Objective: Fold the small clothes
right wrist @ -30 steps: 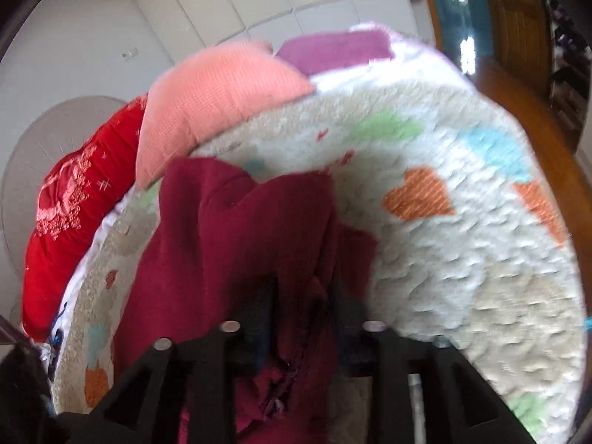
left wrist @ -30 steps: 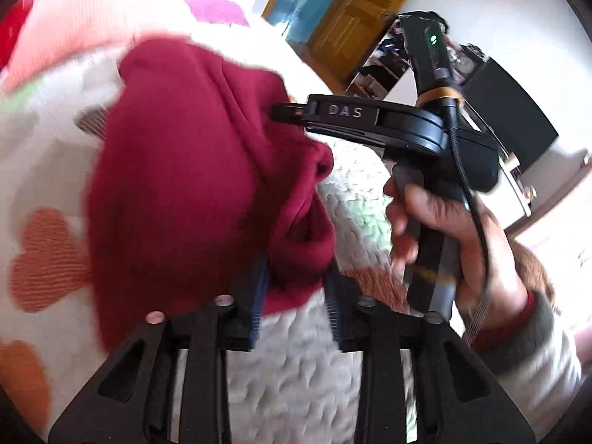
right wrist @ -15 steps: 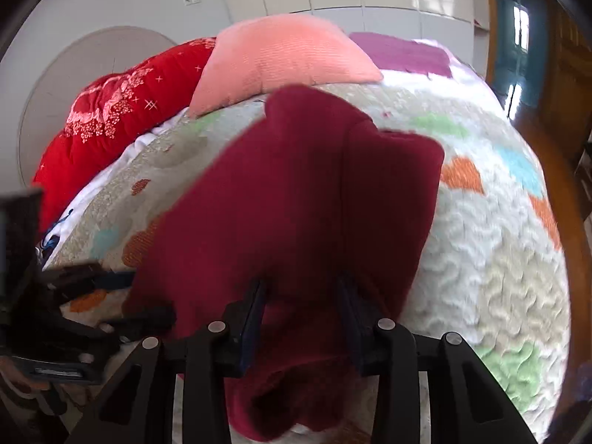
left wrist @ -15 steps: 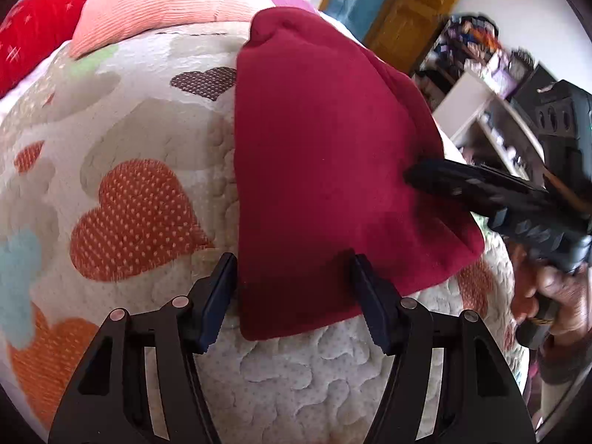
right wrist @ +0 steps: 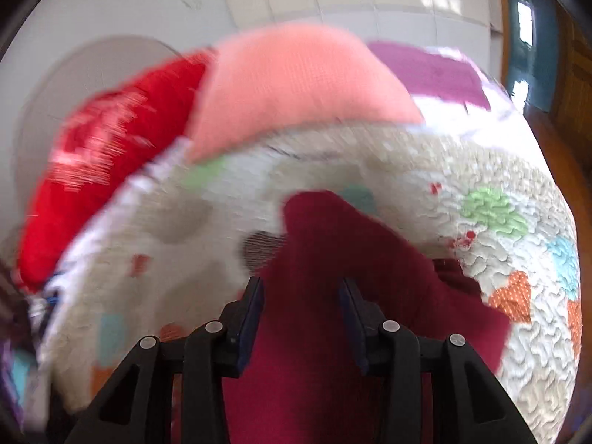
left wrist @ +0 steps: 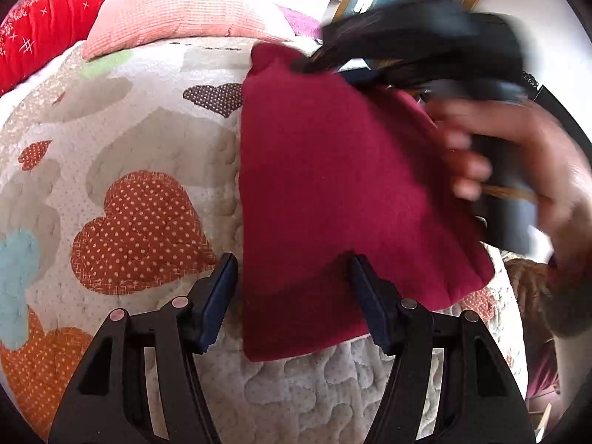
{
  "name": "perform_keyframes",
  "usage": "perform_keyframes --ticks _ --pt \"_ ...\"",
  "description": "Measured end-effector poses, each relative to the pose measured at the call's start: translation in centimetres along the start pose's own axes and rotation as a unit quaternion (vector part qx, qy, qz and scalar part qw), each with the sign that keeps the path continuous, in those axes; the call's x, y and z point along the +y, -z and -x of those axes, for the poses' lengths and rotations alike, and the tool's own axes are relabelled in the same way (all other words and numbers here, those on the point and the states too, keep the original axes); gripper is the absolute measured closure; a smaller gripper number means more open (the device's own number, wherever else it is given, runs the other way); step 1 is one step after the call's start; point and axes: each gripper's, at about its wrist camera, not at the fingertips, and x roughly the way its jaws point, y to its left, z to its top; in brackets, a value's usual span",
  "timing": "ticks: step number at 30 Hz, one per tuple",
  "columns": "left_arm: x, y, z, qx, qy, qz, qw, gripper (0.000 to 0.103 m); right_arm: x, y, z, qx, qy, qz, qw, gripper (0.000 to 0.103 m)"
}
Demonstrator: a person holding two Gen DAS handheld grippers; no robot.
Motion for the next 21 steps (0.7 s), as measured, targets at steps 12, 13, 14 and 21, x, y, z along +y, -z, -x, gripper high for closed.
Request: perform_keyframes --ticks 12,13,14,21 --pt "-0.2 -0.7 -0.4 0.009 -0.009 0.000 0.9999 0.033 -2.3 2.3 2.6 -0.020 0.001 -0.041 0.999 0.061" --pt "-0.2 -0.7 -0.5 0.010 -0.010 0.001 0.9999 0.033 -1.9 3.5 4.4 -0.025 0.001 -0.032 0.999 0.061" --pt "-0.4 -0.5 -0.2 0.009 -0.012 0.002 0.9999 0.033 -1.5 5.0 6.1 -0.029 0.007 -0.020 0.999 0.061" --pt "-1.5 -0.2 0.0 0.009 -0.040 -0.004 0.9991 0.032 -3.7 12.9 6.7 -0.010 0.062 -0.029 0.998 0.060"
